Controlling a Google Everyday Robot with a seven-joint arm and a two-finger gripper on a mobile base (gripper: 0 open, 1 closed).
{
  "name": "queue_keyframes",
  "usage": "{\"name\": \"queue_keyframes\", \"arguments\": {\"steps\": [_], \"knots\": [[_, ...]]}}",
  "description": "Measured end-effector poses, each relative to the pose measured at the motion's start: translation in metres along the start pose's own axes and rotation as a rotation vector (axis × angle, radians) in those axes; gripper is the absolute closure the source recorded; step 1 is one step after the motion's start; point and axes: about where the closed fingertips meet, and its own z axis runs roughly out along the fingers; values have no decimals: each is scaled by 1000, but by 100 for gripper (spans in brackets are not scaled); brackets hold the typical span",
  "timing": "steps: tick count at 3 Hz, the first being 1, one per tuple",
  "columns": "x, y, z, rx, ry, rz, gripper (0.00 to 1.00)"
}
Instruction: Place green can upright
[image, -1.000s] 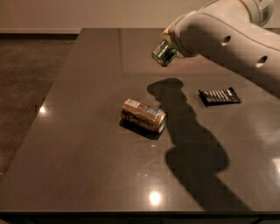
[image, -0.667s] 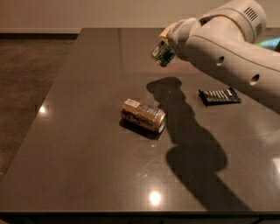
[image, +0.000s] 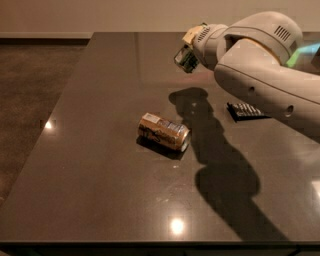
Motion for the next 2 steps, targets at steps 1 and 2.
{"name": "queue_keyframes", "arguments": {"steps": [1, 2], "knots": [[0, 0, 0, -1, 0, 0, 100], [7, 1, 3, 27, 13, -52, 100]]}}
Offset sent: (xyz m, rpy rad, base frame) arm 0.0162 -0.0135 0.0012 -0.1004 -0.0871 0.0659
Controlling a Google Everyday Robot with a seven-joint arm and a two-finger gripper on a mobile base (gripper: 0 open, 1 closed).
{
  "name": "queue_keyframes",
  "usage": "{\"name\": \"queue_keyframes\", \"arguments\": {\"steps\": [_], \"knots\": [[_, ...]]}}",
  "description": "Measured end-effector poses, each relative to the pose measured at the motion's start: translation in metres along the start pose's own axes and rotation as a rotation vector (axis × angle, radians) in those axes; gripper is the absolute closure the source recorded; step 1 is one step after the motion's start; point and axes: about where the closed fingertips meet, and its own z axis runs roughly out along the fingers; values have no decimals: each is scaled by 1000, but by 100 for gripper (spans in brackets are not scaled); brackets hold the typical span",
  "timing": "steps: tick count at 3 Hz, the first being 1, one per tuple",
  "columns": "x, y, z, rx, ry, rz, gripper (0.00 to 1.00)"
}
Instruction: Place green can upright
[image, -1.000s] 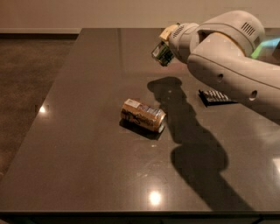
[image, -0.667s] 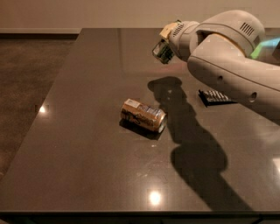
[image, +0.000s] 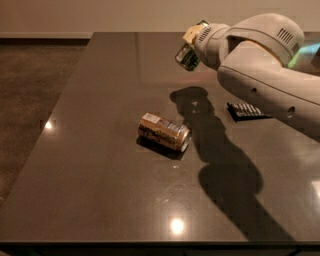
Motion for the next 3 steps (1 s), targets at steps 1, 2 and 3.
{"name": "queue_keyframes", "arguments": {"steps": [1, 2, 3], "knots": [[7, 2, 9, 62, 18, -113, 100], [10, 1, 18, 139, 34, -243, 100], [10, 2, 24, 218, 51, -366, 100]]}}
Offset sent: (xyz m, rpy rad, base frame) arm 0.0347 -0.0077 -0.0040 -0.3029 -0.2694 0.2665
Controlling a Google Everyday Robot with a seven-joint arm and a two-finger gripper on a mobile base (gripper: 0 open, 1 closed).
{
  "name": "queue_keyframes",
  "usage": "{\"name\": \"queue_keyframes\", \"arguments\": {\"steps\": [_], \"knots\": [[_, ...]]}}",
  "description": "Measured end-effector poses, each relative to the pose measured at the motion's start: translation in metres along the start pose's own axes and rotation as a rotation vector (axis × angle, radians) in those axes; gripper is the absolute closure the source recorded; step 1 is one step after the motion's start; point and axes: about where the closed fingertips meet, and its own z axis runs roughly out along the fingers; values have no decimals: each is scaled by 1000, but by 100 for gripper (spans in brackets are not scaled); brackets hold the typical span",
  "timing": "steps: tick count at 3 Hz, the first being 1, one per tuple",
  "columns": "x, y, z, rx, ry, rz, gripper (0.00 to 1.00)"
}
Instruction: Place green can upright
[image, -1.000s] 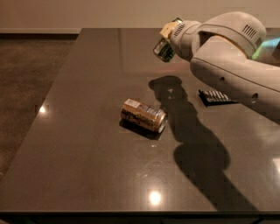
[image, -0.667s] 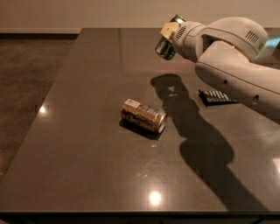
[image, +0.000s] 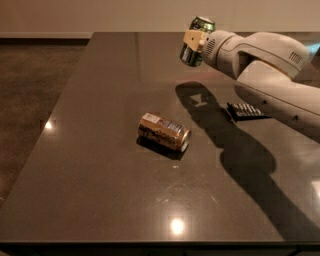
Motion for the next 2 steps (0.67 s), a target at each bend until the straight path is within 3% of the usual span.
{"name": "queue_keyframes", "arguments": {"steps": [2], "knots": [[-14, 5, 4, 103, 13, -190, 100]]}}
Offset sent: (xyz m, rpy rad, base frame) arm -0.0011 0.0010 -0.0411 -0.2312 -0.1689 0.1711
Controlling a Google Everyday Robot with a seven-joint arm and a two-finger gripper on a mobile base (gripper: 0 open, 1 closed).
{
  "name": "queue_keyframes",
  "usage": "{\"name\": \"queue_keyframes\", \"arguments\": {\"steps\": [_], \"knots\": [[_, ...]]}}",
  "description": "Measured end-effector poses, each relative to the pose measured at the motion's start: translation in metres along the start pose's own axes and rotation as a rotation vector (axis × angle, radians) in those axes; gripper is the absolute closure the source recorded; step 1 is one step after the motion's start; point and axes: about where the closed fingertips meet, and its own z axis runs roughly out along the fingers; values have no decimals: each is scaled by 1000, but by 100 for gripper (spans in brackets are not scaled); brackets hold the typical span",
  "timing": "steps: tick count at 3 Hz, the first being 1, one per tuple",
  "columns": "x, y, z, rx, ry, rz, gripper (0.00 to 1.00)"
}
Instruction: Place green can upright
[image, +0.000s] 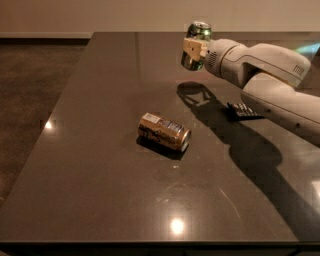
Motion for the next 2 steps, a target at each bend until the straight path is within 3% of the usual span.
{"name": "queue_keyframes", "arguments": {"steps": [2], "knots": [[-30, -3, 3, 63, -17, -118, 100]]}}
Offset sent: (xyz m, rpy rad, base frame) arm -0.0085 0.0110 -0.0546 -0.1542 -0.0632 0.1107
